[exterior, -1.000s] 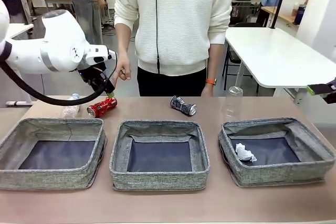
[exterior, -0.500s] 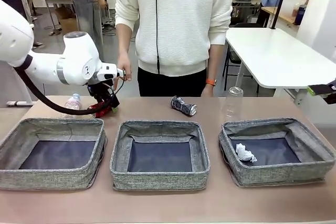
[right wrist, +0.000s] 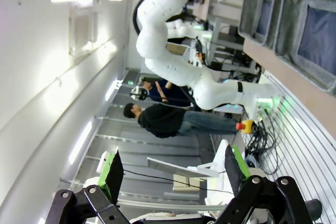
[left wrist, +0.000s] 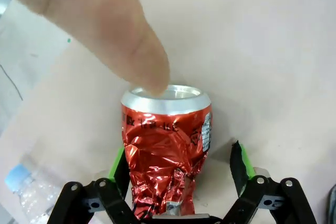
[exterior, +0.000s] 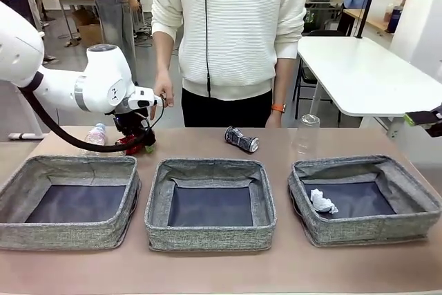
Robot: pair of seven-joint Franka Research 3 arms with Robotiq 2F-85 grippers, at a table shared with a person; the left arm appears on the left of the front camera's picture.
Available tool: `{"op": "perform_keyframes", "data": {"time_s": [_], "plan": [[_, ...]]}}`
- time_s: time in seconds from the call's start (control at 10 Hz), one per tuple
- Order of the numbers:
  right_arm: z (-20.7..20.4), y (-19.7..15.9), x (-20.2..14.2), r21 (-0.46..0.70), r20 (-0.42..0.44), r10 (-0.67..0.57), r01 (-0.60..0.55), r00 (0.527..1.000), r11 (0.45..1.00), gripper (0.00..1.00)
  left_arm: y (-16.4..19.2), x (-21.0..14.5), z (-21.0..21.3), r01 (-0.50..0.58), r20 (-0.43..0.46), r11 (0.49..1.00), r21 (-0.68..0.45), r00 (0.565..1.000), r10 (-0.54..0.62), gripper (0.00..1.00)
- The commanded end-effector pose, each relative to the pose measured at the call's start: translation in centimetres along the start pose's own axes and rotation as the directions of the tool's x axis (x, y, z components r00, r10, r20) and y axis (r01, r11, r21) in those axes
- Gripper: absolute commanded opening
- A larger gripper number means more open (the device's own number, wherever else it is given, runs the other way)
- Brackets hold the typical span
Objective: Sort the waste into the appropriate baskets.
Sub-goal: Pick up the waste item pointed out by the person.
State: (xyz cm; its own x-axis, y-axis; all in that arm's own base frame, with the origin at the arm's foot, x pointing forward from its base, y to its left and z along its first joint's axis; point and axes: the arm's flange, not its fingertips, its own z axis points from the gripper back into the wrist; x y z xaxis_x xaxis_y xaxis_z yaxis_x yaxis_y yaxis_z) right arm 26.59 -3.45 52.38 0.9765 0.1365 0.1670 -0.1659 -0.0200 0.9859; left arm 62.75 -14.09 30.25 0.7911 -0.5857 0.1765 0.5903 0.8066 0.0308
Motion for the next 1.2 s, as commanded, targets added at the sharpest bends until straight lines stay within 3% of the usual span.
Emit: {"op": "perform_keyframes", "data": {"time_s": [0.0,0.1,0.2,0.4,0.5,0.6,1.1], "plan": [[-0.1,0.8,0.3,0.020,0.004,-0.009,0.009,1.000,1.000,1.00,0.5,-0.1,0.7,-0.044,0.010,0.999,-0.010,0.999,0.044,0.43],[-0.1,0.8,0.3,0.020,0.004,-0.009,0.009,1.000,1.000,1.00,0.5,-0.2,1.2,-0.044,0.026,0.999,0.008,0.999,0.043,0.33],[-0.1,0.8,0.3,0.020,0.004,-0.009,0.009,1.000,1.000,1.00,0.5,-0.2,1.4,-0.049,0.027,0.999,0.020,0.998,0.049,0.00],[-0.1,0.8,0.3,0.020,0.004,-0.009,0.009,1.000,1.000,1.00,0.5,-0.3,1.6,-0.022,0.023,0.999,0.035,1.000,0.021,0.00],[-0.1,0.8,0.3,0.020,0.004,-0.009,0.009,1.000,1.000,1.00,0.7,-0.3,1.6,-0.031,0.017,0.999,0.031,0.999,0.031,0.06],[-0.1,0.8,0.3,0.020,0.004,-0.009,0.009,1.000,1.000,1.00,0.8,-0.3,1.4,-0.027,0.025,0.999,0.021,0.999,0.026,0.00],[-0.1,0.8,0.3,0.020,0.004,-0.009,0.009,1.000,1.000,1.00,1.1,-0.5,1.9,-0.052,0.015,0.999,0.000,0.999,0.052,0.00]]}}
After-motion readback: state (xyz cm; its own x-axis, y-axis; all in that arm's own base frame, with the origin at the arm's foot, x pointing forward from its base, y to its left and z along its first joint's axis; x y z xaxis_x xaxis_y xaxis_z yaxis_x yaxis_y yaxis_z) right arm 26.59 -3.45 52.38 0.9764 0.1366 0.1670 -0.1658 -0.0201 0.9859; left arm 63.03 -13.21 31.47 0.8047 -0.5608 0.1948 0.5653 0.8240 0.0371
